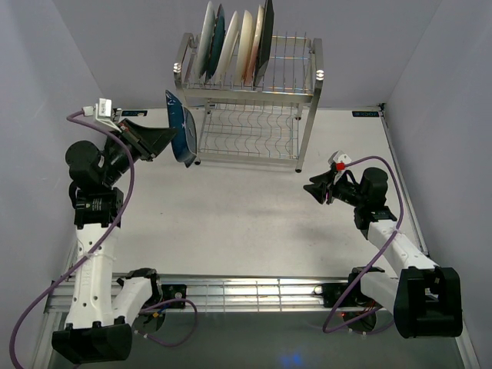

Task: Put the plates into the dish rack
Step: Insert the plate into the dish rack.

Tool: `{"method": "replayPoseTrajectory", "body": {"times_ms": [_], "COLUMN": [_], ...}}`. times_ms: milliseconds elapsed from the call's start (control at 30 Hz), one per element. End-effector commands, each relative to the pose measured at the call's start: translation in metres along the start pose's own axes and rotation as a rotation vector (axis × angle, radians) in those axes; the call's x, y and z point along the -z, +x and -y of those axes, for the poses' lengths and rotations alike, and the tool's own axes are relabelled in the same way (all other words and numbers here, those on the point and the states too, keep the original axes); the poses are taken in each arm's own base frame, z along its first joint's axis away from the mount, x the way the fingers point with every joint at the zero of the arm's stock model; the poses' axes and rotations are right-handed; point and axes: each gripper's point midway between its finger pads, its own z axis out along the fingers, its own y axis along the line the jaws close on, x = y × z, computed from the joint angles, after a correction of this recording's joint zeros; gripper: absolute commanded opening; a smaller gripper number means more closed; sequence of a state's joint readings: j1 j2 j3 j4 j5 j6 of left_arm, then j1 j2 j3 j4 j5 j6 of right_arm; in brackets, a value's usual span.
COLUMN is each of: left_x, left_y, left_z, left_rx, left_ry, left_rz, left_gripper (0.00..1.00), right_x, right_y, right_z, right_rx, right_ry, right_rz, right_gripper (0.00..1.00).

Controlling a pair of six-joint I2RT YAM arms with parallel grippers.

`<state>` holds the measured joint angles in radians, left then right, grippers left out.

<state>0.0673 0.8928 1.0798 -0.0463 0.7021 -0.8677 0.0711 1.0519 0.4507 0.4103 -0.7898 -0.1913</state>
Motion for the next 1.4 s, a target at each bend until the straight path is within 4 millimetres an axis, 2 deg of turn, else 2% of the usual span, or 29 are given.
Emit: {"method": "replayPoseTrajectory", "body": {"times_ms": [0, 67, 133, 167, 233, 267, 333, 367, 433, 467, 533, 567, 600, 633, 667, 700, 733, 767, 800, 833, 867, 933, 967, 1000, 1033, 1100, 1167, 1300, 1367], "left_x": [0.006, 0.002, -0.008, -0.012, -0.026, -0.03, -0.038, -0.043, -0.048, -0.056, -0.062, -0.065, -0.079, -0.083, -0.088, -0.105, -0.106, -0.112, -0.129, -0.134, -0.135, -0.156, -0.155, -0.159, -0.173, -0.178, -0.193, -0.205, -0.21], "left_y": [-0.016, -0.013, -0.011, -0.008, -0.001, 0.01, 0.008, 0.017, 0.012, 0.021, 0.017, 0.023, 0.031, 0.021, 0.023, 0.032, 0.018, 0.017, 0.022, 0.019, 0.002, 0.001, -0.016, -0.019, -0.014, -0.027, -0.021, -0.021, -0.034], "left_z": [0.063, 0.085, 0.093, 0.109, 0.114, 0.127, 0.14, 0.148, 0.161, 0.166, 0.18, 0.189, 0.188, 0.2, 0.206, 0.203, 0.217, 0.223, 0.218, 0.221, 0.234, 0.229, 0.24, 0.241, 0.235, 0.242, 0.24, 0.245, 0.249], "left_rx": [-0.068, -0.068, -0.069, -0.06, -0.051, -0.039, -0.056, -0.05, -0.061, -0.054, -0.06, -0.067, -0.07, -0.081, -0.091, -0.089, -0.097, -0.101, -0.115, -0.122, -0.138, -0.173, -0.19, -0.207, -0.232, -0.248, -0.26, -0.265, -0.285], "left_ry": [0.199, 0.255, 0.277, 0.312, 0.327, 0.364, 0.374, 0.393, 0.402, 0.414, 0.436, 0.456, 0.448, 0.462, 0.475, 0.463, 0.49, 0.498, 0.484, 0.488, 0.509, 0.482, 0.492, 0.489, 0.474, 0.475, 0.486, 0.524, 0.521], "left_rz": [0.048, 0.039, 0.03, 0.026, 0.005, -0.022, 0.012, -0.008, 0.023, 0.002, 0.013, 0.003, -0.013, 0.017, 0.015, -0.005, 0.027, 0.033, 0.028, 0.039, 0.083, 0.101, 0.151, 0.163, 0.159, 0.201, 0.197, 0.228, 0.282], "left_gripper": [0.0, 0.0, 0.0, 0.0, 0.0, 0.0, 0.0, 0.0, 0.0, 0.0, 0.0, 0.0, 0.0, 0.0, 0.0, 0.0, 0.0, 0.0, 0.0, 0.0, 0.0, 0.0, 0.0, 0.0, 0.0, 0.0, 0.0, 0.0, 0.0], "right_x": [-0.002, -0.002, -0.003, -0.003, -0.003, -0.003, -0.003, -0.003, -0.003, -0.003, -0.004, -0.003, -0.004, -0.004, -0.004, -0.004, -0.004, -0.004, -0.004, -0.004, -0.004, -0.004, -0.004, -0.004, -0.004, -0.004, -0.004, -0.005, -0.005], "right_y": [-0.02, -0.019, -0.018, -0.018, -0.018, -0.018, -0.018, -0.018, -0.018, -0.017, -0.017, -0.017, -0.017, -0.017, -0.017, -0.016, -0.016, -0.016, -0.016, -0.016, -0.016, -0.016, -0.016, -0.016, -0.017, -0.017, -0.016, -0.016, -0.015], "right_z": [0.007, 0.007, 0.008, 0.008, 0.008, 0.008, 0.008, 0.009, 0.008, 0.009, 0.008, 0.009, 0.008, 0.009, 0.009, 0.009, 0.009, 0.01, 0.01, 0.01, 0.01, 0.01, 0.01, 0.01, 0.01, 0.011, 0.011, 0.012, 0.011], "right_rx": [0.047, 0.044, 0.042, 0.04, 0.038, 0.038, 0.043, 0.041, 0.043, 0.04, 0.038, 0.037, 0.036, 0.036, 0.036, 0.033, 0.033, 0.034, 0.035, 0.035, 0.035, 0.035, 0.035, 0.036, 0.036, 0.033, 0.03, 0.028, 0.028], "right_ry": [-0.001, -0.001, 0.0, -0.002, -0.002, -0.001, 0.001, 0.004, 0.003, 0.002, -0.003, -0.001, -0.005, -0.005, -0.003, -0.003, -0.004, 0.002, 0.003, 0.003, 0.003, 0.004, 0.004, 0.004, 0.004, 0.004, 0.004, 0.003, 0.001], "right_rz": [0.034, 0.033, 0.03, 0.03, 0.028, 0.027, 0.028, 0.026, 0.027, 0.025, 0.024, 0.023, 0.023, 0.023, 0.022, 0.021, 0.018, 0.019, 0.02, 0.02, 0.02, 0.019, 0.019, 0.019, 0.02, 0.019, 0.016, 0.015, 0.013], "right_gripper": [0.44, 0.44, 0.43, 0.43, 0.42, 0.42, 0.42, 0.42, 0.42, 0.42, 0.42, 0.42, 0.42, 0.42, 0.42, 0.42, 0.42, 0.42, 0.42, 0.42, 0.42, 0.42, 0.42, 0.42, 0.42, 0.42, 0.42, 0.42, 0.42]}}
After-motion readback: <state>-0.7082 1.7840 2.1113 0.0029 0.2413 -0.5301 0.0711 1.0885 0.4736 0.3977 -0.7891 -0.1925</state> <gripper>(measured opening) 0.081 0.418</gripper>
